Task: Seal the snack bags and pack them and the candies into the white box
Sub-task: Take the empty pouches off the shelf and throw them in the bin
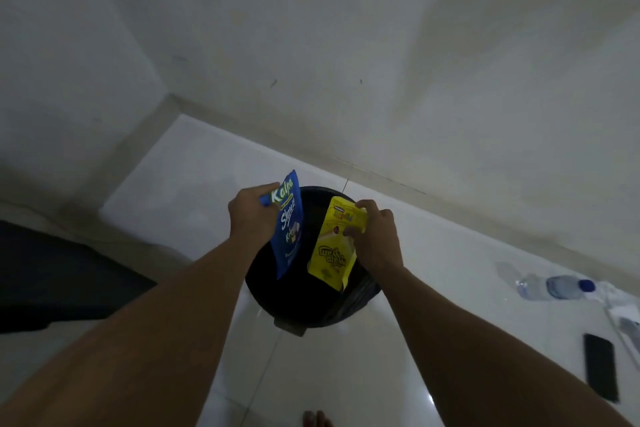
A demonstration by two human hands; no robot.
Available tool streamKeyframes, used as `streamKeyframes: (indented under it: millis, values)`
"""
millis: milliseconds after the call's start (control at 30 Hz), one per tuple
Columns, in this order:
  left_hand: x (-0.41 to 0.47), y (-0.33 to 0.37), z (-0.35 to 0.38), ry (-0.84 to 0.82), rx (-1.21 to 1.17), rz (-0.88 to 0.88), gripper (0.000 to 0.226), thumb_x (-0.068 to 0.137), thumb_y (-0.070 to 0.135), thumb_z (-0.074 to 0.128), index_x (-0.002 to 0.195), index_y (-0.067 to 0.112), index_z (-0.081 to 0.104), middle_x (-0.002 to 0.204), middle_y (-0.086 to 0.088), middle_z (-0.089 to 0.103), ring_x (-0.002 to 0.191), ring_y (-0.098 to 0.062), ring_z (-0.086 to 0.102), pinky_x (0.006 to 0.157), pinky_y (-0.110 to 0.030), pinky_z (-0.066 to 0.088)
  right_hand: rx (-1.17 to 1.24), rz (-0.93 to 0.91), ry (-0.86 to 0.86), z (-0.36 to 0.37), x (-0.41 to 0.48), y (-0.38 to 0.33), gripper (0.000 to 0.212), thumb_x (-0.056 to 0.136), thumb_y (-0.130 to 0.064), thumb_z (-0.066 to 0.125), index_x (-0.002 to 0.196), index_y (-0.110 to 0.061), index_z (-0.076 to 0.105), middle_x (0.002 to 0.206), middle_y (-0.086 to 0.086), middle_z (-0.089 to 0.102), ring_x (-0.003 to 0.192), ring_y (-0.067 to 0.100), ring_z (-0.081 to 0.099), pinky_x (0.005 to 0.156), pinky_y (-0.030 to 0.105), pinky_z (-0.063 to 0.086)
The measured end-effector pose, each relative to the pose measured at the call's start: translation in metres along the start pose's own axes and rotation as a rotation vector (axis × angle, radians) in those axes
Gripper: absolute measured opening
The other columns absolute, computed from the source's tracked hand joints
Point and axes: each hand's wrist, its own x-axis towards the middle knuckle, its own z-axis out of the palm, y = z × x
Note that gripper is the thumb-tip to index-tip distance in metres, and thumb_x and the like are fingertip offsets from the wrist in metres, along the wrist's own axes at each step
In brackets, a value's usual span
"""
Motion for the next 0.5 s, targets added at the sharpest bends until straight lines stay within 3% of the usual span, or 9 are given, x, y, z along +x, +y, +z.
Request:
streamKeyframes:
  millis: [100, 233, 333, 500]
  values:
    - [0.000, -0.016, 0.014, -0.050, 0.016, -0.058, 0.045, 0.080, 0.000, 0.071, 0.123, 0.015, 0.069, 0.109, -0.010, 0.073, 0.105, -0.023, 0.066, 0.100, -0.030, 0.049, -0.033, 0.011, -0.063, 0.011, 0.002, 0.010, 0.054, 0.093, -0.015, 0.061, 0.143, -0.022, 0.042, 0.121, 0.013, 0.047, 0.103, 0.032, 0.057, 0.080, 0.029, 0.041]
    - [-0.010, -0.013, -0.002, -0.091, 0.012, -0.130, 0.053, 0.078, 0.013, 0.078, 0.129, 0.014, 0.064, 0.116, -0.008, 0.069, 0.109, -0.024, 0.064, 0.106, -0.036, 0.047, -0.096, 0.002, -0.081, 0.000, -0.006, -0.002, 0.049, 0.094, -0.019, 0.057, 0.140, -0.018, 0.042, 0.127, 0.012, 0.048, 0.111, 0.032, 0.056, 0.089, 0.038, 0.048]
    - [-0.020, 0.011, -0.038, -0.072, 0.022, -0.099, 0.051, 0.082, 0.019, 0.076, 0.131, 0.013, 0.062, 0.119, -0.009, 0.068, 0.111, -0.023, 0.063, 0.106, -0.035, 0.046, -0.159, -0.061, -0.073, -0.025, -0.014, -0.037, 0.044, 0.096, -0.025, 0.055, 0.137, -0.016, 0.045, 0.134, 0.012, 0.046, 0.116, 0.031, 0.054, 0.091, 0.039, 0.049]
    - [-0.054, 0.072, -0.127, 0.006, 0.120, 0.057, 0.054, 0.087, 0.028, 0.071, 0.136, 0.013, 0.057, 0.123, -0.008, 0.066, 0.109, -0.021, 0.063, 0.100, -0.027, 0.046, -0.287, -0.279, -0.034, -0.081, -0.050, -0.131, 0.054, 0.099, -0.037, 0.052, 0.146, -0.012, 0.038, 0.147, 0.012, 0.038, 0.129, 0.032, 0.046, 0.099, 0.042, 0.046]
